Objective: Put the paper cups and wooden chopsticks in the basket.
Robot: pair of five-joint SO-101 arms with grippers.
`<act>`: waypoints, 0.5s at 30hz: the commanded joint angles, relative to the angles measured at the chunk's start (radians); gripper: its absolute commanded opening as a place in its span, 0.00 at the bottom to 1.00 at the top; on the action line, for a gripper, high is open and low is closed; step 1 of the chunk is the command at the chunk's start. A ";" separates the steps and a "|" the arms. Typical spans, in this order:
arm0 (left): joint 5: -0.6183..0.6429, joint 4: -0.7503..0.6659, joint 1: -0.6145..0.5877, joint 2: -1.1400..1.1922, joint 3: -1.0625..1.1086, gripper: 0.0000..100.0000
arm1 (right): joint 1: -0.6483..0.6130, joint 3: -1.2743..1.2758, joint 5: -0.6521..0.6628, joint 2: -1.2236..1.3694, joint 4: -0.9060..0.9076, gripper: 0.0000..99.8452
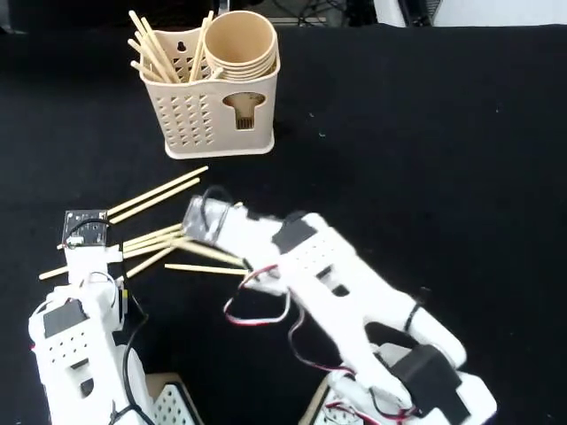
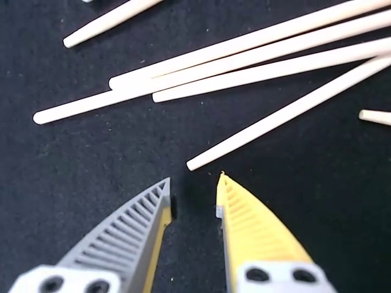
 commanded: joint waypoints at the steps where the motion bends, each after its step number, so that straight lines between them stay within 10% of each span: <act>1: -0.011 -0.017 -0.005 -0.014 -0.002 0.13 | -0.069 -0.001 0.009 0.035 -0.020 0.08; 5: -0.011 -0.017 -0.005 -0.014 -0.002 0.13 | -0.074 -0.035 0.009 0.124 -0.020 0.22; 15: -0.011 -0.017 -0.005 -0.014 -0.002 0.13 | -0.074 -0.183 0.014 0.323 -0.021 0.18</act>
